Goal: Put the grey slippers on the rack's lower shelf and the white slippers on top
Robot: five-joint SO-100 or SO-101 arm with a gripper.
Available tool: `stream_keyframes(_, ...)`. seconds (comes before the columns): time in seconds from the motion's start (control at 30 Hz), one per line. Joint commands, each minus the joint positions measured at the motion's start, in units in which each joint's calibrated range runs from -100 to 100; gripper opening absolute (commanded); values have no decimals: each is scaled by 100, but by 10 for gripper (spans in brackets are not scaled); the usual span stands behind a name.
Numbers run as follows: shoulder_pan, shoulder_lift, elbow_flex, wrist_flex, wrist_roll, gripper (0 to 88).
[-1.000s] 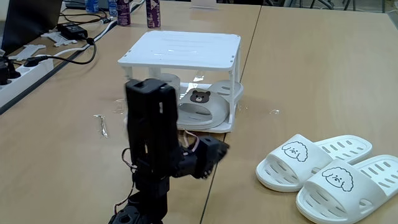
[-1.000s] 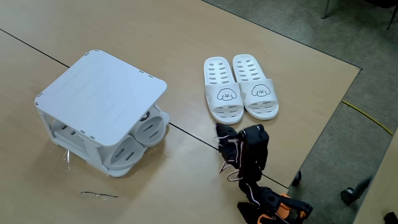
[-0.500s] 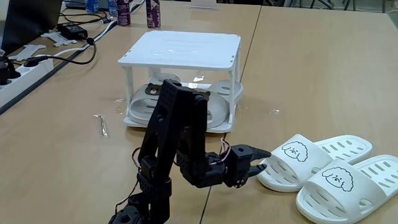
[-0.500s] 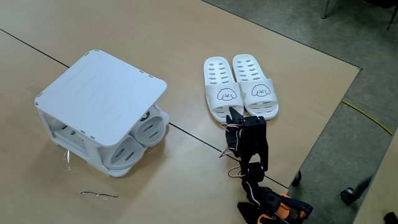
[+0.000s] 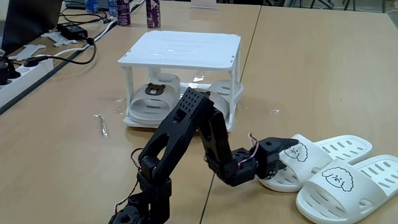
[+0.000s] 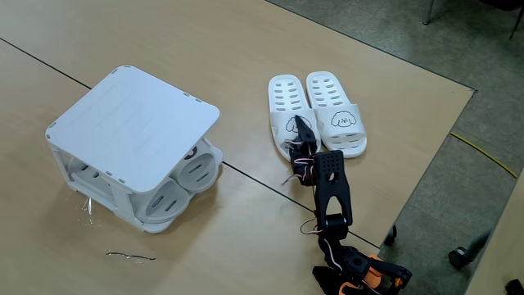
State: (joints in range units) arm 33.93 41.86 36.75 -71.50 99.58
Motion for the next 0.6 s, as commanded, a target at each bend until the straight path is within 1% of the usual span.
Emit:
stream_keyframes(0.0,61,194,-1541,645,42,242)
stream_keyframes(0.1,69,413,-2200,1024,42,235)
stream_keyframes(0.13,69,438,-2290,1111,42,218)
stream_keyframes(0.17,69,446,-2353,1180,42,169)
stream_keyframes(0.23,69,446,-2362,1335,42,15)
stream_keyframes(0.4,118,219,-2425,1421,42,7)
stream_keyframes(0.57,349,-1253,-2452,2888,42,7)
